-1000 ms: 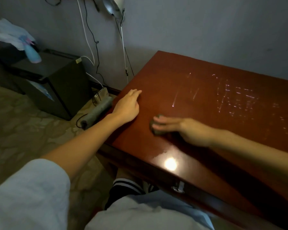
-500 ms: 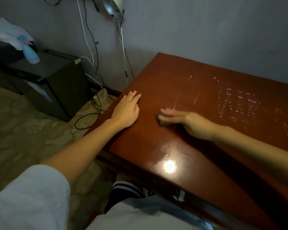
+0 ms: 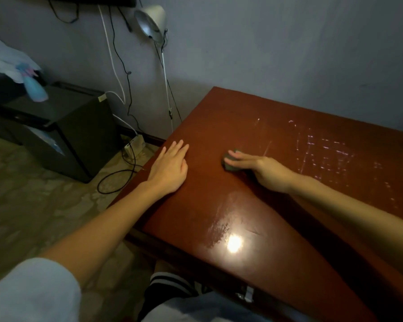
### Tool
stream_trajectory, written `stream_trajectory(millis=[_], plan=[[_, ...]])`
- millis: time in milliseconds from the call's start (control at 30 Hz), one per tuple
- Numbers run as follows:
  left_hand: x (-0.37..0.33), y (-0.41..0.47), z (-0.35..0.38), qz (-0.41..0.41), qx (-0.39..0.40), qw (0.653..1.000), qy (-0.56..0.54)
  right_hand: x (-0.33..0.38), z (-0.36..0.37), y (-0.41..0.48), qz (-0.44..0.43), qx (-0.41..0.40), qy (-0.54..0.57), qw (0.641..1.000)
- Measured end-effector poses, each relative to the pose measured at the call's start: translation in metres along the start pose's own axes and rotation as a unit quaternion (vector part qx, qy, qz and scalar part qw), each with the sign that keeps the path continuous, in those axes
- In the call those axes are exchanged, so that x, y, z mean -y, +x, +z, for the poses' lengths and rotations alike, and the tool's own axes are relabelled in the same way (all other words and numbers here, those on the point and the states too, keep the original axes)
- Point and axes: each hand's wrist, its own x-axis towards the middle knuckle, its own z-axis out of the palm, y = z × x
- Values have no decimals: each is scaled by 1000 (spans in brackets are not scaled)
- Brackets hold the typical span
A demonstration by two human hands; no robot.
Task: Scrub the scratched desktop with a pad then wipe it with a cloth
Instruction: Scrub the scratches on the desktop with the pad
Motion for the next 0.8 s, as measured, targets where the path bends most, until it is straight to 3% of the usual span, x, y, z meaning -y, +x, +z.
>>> stream_trajectory(millis=[133, 333, 567, 700, 800], plan=[[-4, 8, -4, -11, -13, 1000, -15, 3, 2, 55, 32, -20, -13, 999], [-8, 34, -5, -3, -17, 1000, -11, 32, 22, 24, -86, 9, -11, 996], [-12, 66, -1, 14, 4, 1000, -15, -37, -16, 46, 75, -9, -25, 997], [-6, 83, 0, 11, 17, 1000, -5, -24, -6, 81, 66, -17, -39, 997], [-3, 96, 2, 13, 25, 1000, -9, -7, 8, 67, -1, -8, -36, 999]])
